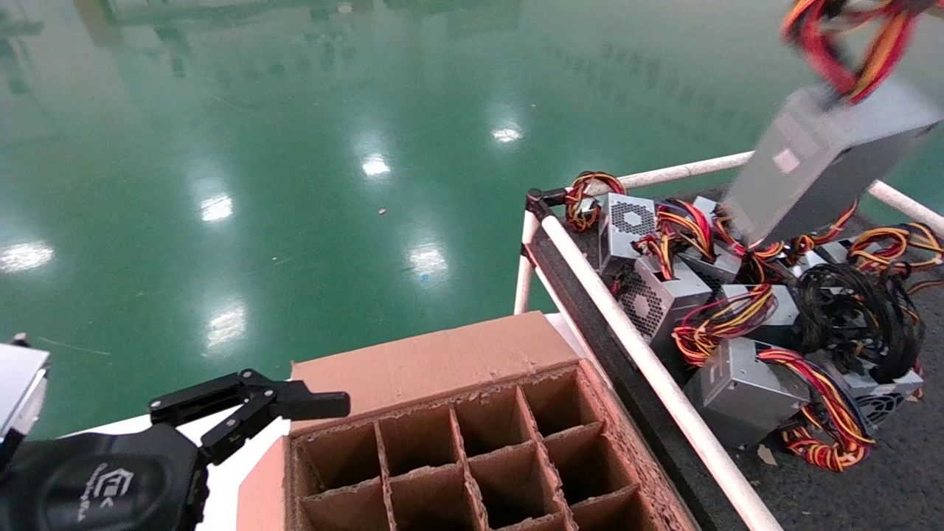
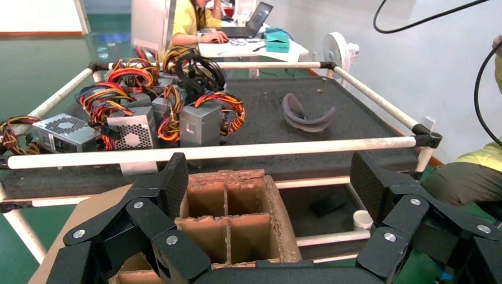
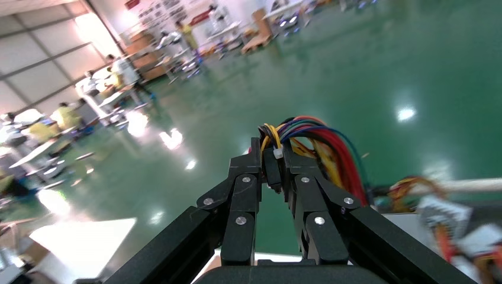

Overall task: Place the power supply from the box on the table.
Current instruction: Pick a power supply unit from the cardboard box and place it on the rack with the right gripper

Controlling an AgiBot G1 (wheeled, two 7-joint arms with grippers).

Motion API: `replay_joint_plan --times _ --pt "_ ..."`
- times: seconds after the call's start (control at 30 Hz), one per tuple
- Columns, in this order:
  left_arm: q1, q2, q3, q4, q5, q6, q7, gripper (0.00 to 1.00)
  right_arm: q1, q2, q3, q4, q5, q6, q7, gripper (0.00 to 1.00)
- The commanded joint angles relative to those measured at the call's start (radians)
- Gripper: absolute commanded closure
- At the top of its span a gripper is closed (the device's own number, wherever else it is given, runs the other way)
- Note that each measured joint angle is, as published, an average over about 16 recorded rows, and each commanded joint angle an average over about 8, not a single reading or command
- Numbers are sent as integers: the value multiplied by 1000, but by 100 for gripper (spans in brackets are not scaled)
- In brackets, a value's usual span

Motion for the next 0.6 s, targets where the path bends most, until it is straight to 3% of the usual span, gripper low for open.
replay_joint_plan --times 0.03,0.37,0.6 --pt "0 0 0 0 0 0 0 0 32 17 6 -52 -18 -15 -34 100" --pt "0 0 1 0 0 0 0 0 221 74 6 -216 -97 -110 -139 100" --pt "0 0 1 0 -1 0 1 0 231 155 -46 -224 -30 -149 -143 100"
